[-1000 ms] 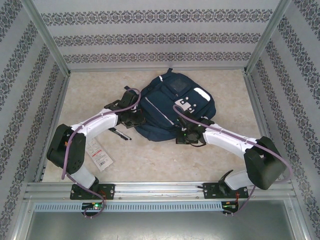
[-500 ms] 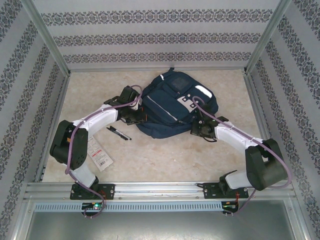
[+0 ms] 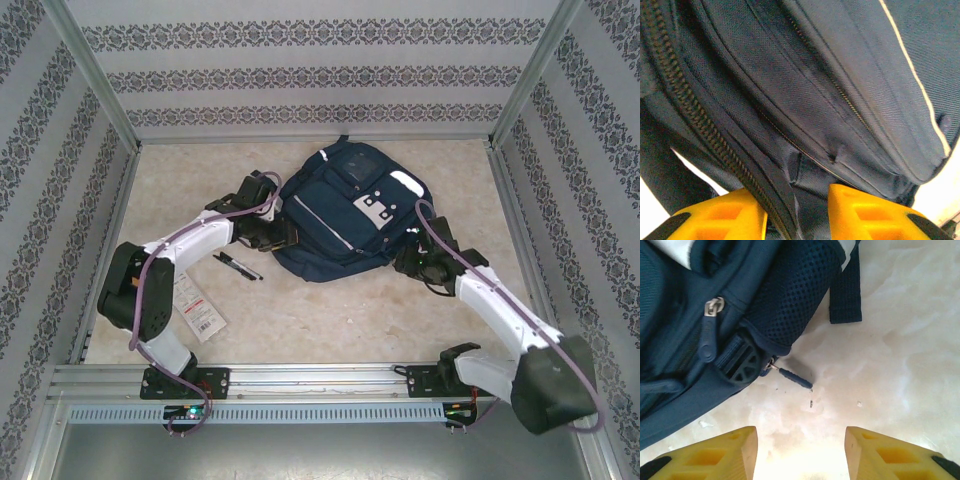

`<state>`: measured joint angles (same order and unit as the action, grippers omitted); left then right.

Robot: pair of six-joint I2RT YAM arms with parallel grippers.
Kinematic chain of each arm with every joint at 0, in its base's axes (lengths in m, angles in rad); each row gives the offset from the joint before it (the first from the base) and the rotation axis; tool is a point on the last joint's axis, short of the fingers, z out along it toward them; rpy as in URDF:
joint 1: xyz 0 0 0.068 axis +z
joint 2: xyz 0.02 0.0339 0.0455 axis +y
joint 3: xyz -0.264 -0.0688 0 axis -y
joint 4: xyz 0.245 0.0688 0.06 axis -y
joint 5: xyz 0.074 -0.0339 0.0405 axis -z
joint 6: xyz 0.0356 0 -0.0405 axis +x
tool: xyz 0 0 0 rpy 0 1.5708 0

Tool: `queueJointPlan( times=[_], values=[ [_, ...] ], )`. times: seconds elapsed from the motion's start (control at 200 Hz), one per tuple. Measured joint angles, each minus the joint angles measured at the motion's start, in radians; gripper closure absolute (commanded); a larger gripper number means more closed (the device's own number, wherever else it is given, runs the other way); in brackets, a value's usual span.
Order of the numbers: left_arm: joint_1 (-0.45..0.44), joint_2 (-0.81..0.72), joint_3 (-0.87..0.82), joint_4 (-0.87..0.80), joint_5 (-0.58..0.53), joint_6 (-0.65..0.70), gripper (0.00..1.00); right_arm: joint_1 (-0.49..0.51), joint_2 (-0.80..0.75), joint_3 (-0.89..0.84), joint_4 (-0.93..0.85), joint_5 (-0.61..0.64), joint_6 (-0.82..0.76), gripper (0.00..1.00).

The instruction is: Pack the student bag

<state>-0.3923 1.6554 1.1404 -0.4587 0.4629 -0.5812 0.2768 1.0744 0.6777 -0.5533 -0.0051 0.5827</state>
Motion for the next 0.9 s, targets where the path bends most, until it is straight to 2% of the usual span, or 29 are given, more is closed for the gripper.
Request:
queueJointPlan(
  times=[0.225, 0.405, 0.5, 0.7, 0.734, 0.759, 0.774, 0.794, 0.804, 0.899],
  values=[
    [0.000, -0.153, 0.000, -0.060, -0.029, 0.006, 0.49, 0.001, -0.129, 0.000, -0.076, -0.055, -0.058, 0.48],
    [0.000, -0.262, -0.034, -0.116, -0.076, 0.033, 0.46, 0.043, -0.196, 0.000, -0.087, -0.116, -0.086, 0.49],
    [0.000, -0.258, -0.067, -0.141, -0.092, 0.055, 0.46, 0.117, -0.191, 0.006, -0.088, -0.149, -0.113, 0.49],
    [0.000, -0.185, -0.102, -0.148, -0.111, 0.081, 0.47, 0.355, -0.138, 0.043, -0.095, -0.160, -0.177, 0.45],
    [-0.001, -0.163, -0.103, -0.134, -0.103, 0.088, 0.47, 0.386, -0.129, 0.047, -0.095, -0.157, -0.183, 0.42],
    [-0.003, -0.144, -0.103, -0.123, -0.097, 0.093, 0.48, 0.406, -0.122, 0.049, -0.094, -0.148, -0.188, 0.33],
    [-0.004, -0.134, -0.102, -0.115, -0.095, 0.097, 0.48, 0.415, -0.118, 0.051, -0.095, -0.142, -0.189, 0.26],
    [-0.006, -0.115, -0.101, -0.105, -0.090, 0.101, 0.48, 0.425, -0.113, 0.052, -0.096, -0.132, -0.189, 0.07],
    [-0.007, -0.107, -0.100, -0.101, -0.088, 0.104, 0.49, 0.431, -0.109, 0.053, -0.097, -0.124, -0.193, 0.03],
    [-0.031, -0.010, -0.081, -0.074, -0.071, 0.111, 0.53, 0.456, -0.095, 0.060, -0.121, -0.026, -0.178, 0.02]
  ],
)
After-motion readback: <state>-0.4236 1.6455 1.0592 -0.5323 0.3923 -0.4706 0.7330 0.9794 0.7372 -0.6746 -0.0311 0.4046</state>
